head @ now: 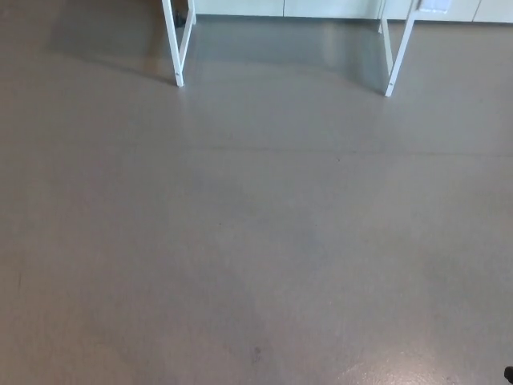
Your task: The robot walk towards a table in front and uses its left hand to pick up the pot from the base and pour water to the cup on the right hand side
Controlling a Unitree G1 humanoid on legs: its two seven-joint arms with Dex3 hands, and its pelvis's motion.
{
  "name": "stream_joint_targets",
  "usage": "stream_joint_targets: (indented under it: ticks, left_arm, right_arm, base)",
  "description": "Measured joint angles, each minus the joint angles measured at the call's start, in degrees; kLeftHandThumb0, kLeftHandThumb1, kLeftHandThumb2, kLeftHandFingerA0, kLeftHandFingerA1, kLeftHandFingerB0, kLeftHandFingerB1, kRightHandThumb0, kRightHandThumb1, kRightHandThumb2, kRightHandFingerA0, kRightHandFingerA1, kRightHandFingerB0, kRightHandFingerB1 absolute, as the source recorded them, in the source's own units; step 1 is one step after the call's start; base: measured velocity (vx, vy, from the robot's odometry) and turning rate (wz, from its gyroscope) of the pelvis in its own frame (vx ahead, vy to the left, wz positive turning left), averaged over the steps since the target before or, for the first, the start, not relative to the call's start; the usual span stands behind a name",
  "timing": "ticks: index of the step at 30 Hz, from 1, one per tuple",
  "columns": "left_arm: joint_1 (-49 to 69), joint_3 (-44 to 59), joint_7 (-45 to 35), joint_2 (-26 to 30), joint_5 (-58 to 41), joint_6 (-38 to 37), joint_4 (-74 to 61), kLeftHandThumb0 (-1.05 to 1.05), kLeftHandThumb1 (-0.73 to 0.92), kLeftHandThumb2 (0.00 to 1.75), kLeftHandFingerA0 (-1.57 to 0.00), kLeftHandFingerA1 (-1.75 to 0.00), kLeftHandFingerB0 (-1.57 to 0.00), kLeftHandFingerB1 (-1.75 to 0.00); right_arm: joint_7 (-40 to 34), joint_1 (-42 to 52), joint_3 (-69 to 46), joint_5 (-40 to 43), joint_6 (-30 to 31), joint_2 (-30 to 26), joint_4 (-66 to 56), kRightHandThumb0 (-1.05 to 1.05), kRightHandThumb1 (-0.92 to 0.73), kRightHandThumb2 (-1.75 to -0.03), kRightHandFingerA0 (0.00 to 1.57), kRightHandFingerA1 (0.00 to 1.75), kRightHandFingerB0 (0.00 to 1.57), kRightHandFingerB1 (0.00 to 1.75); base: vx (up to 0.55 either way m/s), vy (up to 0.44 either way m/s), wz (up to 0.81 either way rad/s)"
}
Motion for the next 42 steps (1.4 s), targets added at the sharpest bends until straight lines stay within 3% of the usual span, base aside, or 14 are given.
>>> stream_joint_targets:
  ticks: [6, 7, 9, 10, 11, 13, 14, 15, 20, 21, 33, 42]
  left_arm:
    - [-0.1, 0.0, -0.7, 0.0, -0.2, -1.6, 1.3, -0.38, 0.55, 0.61, -0.48, -0.38, -0.4, -0.37]
    - [-0.1, 0.0, -0.7, 0.0, -0.2, -2.0, 1.7, -0.41, 0.54, 0.62, -0.47, -0.38, -0.38, -0.37]
    - [0.0, 0.0, -0.9, 0.0, -0.2, -2.4, 2.2, -0.41, 0.53, 0.6, -0.46, -0.37, -0.38, -0.36]
    - [0.0, -0.1, -1.1, 0.0, -0.2, -2.8, 2.5, -0.41, 0.53, 0.6, -0.46, -0.37, -0.38, -0.36]
    - [0.0, -0.1, -1.2, 0.0, -0.3, -2.9, 2.5, -0.38, 0.53, 0.59, -0.45, -0.37, -0.37, -0.36]
    - [0.1, -0.1, -1.5, 0.0, -0.3, -3.4, 2.8, -0.38, 0.53, 0.59, -0.45, -0.37, -0.37, -0.36]
    - [0.2, 0.0, -1.7, 0.0, -0.4, -3.5, 2.9, -0.38, 0.54, 0.6, -0.43, -0.36, -0.35, -0.36]
    - [0.3, 0.0, -1.9, 0.0, -0.4, -3.6, 2.9, -0.38, 0.52, 0.59, -0.43, -0.36, -0.37, -0.37]
    - [0.5, 0.1, -2.8, 0.3, -0.7, -4.6, 3.2, -0.37, 0.52, 0.58, -0.47, -0.37, -0.38, -0.36]
    - [0.7, 0.1, -2.9, 0.1, -0.7, -4.6, 3.2, -0.36, 0.53, 0.57, -0.49, -0.36, -0.38, -0.35]
    - [1.6, 0.5, -2.8, 0.7, -0.8, -4.6, 3.7, -0.36, 0.52, 0.57, -0.5, -0.37, -0.36, -0.35]
    - [1.8, 0.5, -2.5, 0.9, -1.0, -5.0, 3.3, -0.38, 0.52, 0.57, -0.51, -0.37, -0.39, -0.36]
  right_arm:
    - [0.9, 0.0, -0.1, 0.5, -1.3, -0.1, 1.2, -0.53, -0.3, -0.82, 0.63, 0.76, 0.36, 0.62]
    - [1.2, 0.0, -0.1, 0.7, -1.7, -0.2, 1.6, -0.52, -0.4, -0.61, 0.66, 0.73, 0.39, 0.57]
    - [1.4, 0.0, -0.1, 0.8, -1.9, -0.2, 1.8, -0.52, -0.4, -0.6, 0.66, 0.72, 0.39, 0.57]
    - [1.6, 0.0, 0.0, 0.8, -2.1, -0.3, 1.8, -0.52, -0.4, -0.6, 0.66, 0.72, 0.39, 0.57]
    - [1.6, 0.0, 0.0, 0.9, -2.2, -0.3, 1.9, -0.54, -0.29, -0.8, 0.66, 0.76, 0.38, 0.62]
    - [1.9, 0.0, 0.1, 1.0, -2.5, -0.5, 2.2, -0.54, -0.29, -0.8, 0.66, 0.76, 0.38, 0.62]
    - [1.9, 0.0, 0.1, 1.0, -2.6, -0.5, 2.4, -0.54, -0.39, -0.59, 0.67, 0.73, 0.4, 0.57]
    - [1.9, 0.0, 0.2, 1.1, -2.7, -0.5, 2.6, -0.55, -0.39, -0.58, 0.65, 0.73, 0.4, 0.57]
    - [2.2, 0.2, 0.6, 1.2, -3.3, -0.8, 3.8, -0.6, -0.37, -0.59, 0.67, 0.76, 0.41, 0.6]
    - [2.2, 0.1, 0.7, 1.2, -3.4, -1.0, 4.0, -0.59, -0.26, -0.8, 0.66, 0.78, 0.4, 0.64]
    - [2.1, 0.0, 1.6, 1.4, -4.5, -0.6, 5.5, -0.57, -0.26, -0.81, 0.68, 0.77, 0.42, 0.65]
    - [1.8, -0.7, 2.2, 1.5, -4.5, -0.6, 6.1, -0.55, -0.28, -0.78, 0.64, 0.74, 0.39, 0.61]
  base:
    - [0.0, 0.0, 0.0]
    - [0.0, 0.0, 0.0]
    - [0.0, 0.0, 0.0]
    - [0.0, 0.0, 0.0]
    - [0.0, 0.0, 0.0]
    - [0.0, 0.0, 0.0]
    - [0.0, 0.0, 0.0]
    - [0.01, -0.013, -1.29]
    - [-0.15, -0.025, 0.18]
    - [-0.12, -0.051, -0.17]
    - [0.11, 0.244, -0.07]
    - [0.23, -0.02, 0.09]
